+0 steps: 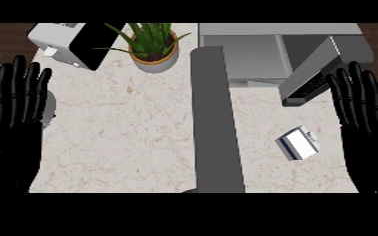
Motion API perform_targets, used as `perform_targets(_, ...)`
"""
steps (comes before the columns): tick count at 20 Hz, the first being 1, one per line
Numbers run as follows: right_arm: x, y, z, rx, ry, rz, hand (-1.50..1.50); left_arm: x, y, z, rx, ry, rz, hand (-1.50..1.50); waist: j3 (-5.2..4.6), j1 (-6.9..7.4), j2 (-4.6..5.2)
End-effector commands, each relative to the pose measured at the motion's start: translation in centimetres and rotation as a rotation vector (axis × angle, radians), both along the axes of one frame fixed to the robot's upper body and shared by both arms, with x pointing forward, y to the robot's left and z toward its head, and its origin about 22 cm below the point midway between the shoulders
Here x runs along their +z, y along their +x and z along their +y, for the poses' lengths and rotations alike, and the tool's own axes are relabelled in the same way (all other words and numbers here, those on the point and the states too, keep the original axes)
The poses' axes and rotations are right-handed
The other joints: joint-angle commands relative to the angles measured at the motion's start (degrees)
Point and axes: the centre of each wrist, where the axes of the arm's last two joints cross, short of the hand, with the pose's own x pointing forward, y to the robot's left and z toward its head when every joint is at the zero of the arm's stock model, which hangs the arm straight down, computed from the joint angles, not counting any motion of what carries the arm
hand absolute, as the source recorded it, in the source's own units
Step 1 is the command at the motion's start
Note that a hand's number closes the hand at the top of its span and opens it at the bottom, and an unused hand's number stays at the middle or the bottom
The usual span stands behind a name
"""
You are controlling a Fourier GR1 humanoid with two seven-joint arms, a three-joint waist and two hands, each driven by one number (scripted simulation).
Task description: Pick up the milk, place it into the microwave and close the microwave
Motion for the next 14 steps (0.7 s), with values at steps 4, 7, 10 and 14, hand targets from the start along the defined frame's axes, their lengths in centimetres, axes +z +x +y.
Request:
perform_targets(4,-0.4,-0.1,-2.5,0.017,-0.011,0.024,-1.50,-3.8,1.6,2.4,-0.042,-0.021,0.044,-1.50,-0.02,0.43,-2.48)
perform_targets(7,-3.9,-1.8,0.8,0.232,0.166,0.123,-1.50,-3.8,1.8,1.9,-0.057,-0.132,0.181,-1.50,0.05,0.53,-2.41)
perform_targets(10,-3.6,-3.0,0.2,0.249,0.181,0.136,-1.50,-4.0,1.2,2.8,-0.054,-0.141,0.197,-1.50,0.00,0.40,-2.60)
perform_targets(14,-3.5,-5.5,0.6,0.273,0.189,0.145,-1.50,-4.6,0.1,2.5,-0.034,-0.139,0.189,-1.50,0.00,0.29,-2.60)
